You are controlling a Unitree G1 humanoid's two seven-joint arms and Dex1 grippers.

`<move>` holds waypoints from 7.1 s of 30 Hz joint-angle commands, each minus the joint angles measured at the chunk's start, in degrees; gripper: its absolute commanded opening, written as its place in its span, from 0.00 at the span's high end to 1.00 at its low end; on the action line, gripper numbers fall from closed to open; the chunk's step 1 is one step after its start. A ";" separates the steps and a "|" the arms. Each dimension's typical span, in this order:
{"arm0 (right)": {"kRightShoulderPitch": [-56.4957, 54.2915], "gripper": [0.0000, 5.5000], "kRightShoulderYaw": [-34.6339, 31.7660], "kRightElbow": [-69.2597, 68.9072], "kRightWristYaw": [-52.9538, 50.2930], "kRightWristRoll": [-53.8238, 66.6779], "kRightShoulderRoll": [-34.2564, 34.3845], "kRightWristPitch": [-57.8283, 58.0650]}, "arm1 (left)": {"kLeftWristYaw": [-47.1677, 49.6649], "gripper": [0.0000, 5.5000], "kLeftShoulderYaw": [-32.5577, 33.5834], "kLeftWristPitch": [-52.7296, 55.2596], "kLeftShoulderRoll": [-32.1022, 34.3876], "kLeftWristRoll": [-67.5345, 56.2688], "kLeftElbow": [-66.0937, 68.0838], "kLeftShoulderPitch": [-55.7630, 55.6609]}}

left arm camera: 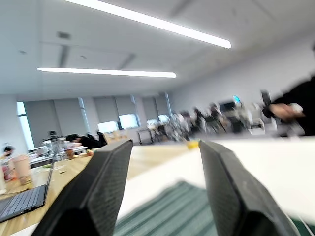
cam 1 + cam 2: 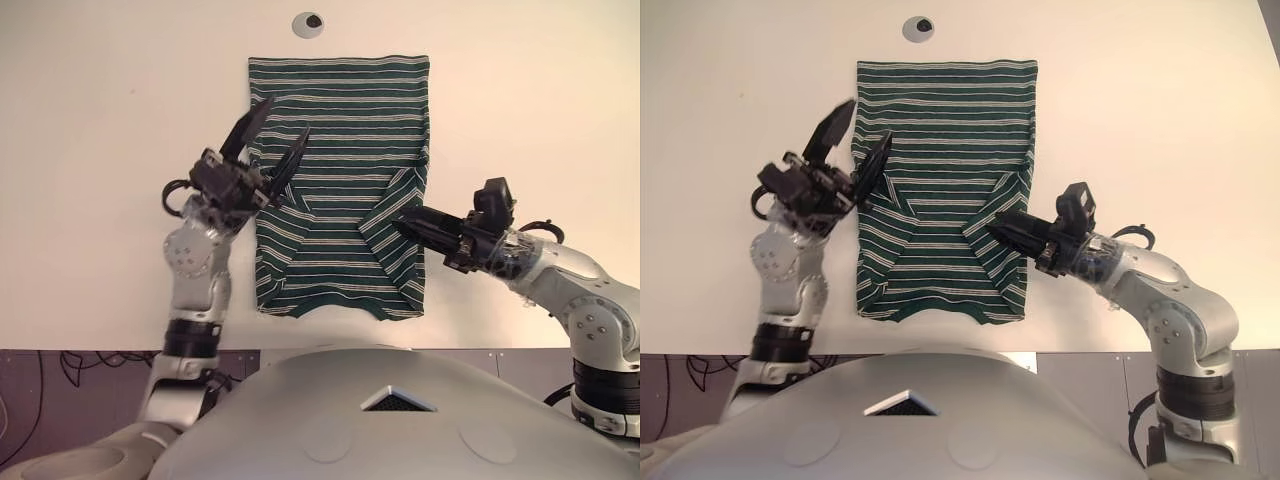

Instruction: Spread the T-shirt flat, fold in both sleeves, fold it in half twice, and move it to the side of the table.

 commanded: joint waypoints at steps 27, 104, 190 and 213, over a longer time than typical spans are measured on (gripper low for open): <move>11.70 0.68 18.04 32.33 4.56 -67.32 -12.49 -90.10 | -2.89 0.55 -11.42 -31.50 29.58 34.56 25.25 6.44; -41.16 0.66 8.54 64.10 -7.70 -31.86 16.11 -35.57 | -1.26 0.76 8.38 54.96 6.48 -9.39 42.04 -34.09; -4.48 1.00 34.20 29.23 11.56 -45.86 -13.69 -77.93 | -1.60 0.94 -32.99 -15.59 33.55 16.78 21.54 -4.11; -4.20 1.00 21.57 8.94 15.49 -15.20 -10.80 -42.00 | -39.98 0.99 -9.90 30.99 42.53 -34.75 -2.59 11.38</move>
